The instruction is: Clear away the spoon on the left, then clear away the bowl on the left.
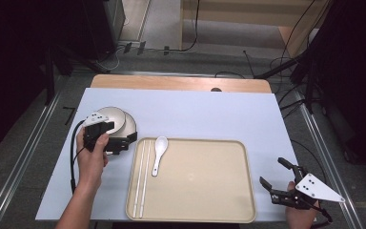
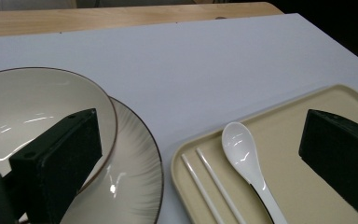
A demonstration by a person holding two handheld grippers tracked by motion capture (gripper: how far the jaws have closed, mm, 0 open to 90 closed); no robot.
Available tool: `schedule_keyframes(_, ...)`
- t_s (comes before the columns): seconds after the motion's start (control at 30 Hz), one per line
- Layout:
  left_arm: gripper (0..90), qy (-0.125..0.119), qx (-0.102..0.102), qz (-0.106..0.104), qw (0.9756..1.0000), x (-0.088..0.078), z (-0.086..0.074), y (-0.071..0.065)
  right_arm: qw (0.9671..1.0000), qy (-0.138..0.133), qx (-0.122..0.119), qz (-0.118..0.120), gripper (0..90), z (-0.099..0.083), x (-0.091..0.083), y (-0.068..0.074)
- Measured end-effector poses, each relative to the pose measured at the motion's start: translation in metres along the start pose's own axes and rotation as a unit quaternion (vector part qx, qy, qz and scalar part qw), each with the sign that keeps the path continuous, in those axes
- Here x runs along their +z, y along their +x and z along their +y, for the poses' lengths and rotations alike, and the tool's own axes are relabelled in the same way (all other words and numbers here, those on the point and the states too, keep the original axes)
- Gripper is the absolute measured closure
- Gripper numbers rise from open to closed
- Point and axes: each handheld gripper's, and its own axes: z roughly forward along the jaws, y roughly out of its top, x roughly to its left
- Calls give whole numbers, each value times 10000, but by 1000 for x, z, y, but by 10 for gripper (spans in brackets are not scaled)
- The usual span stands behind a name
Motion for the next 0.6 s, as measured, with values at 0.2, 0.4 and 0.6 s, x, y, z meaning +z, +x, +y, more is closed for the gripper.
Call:
schedule_keyframes(0.2,0,-64,-118,150,9998,-10,2,14,10000,-1,3,-7,130,0,-1,0)
schedule_keyframes(0.4,0,-149,-208,290,9993,-18,5,28,10000,6,10,-8,130,0,0,0)
schedule_keyframes(0.6,0,-145,-245,426,9987,-24,10,43,10000,-13,16,-3,130,0,0,0)
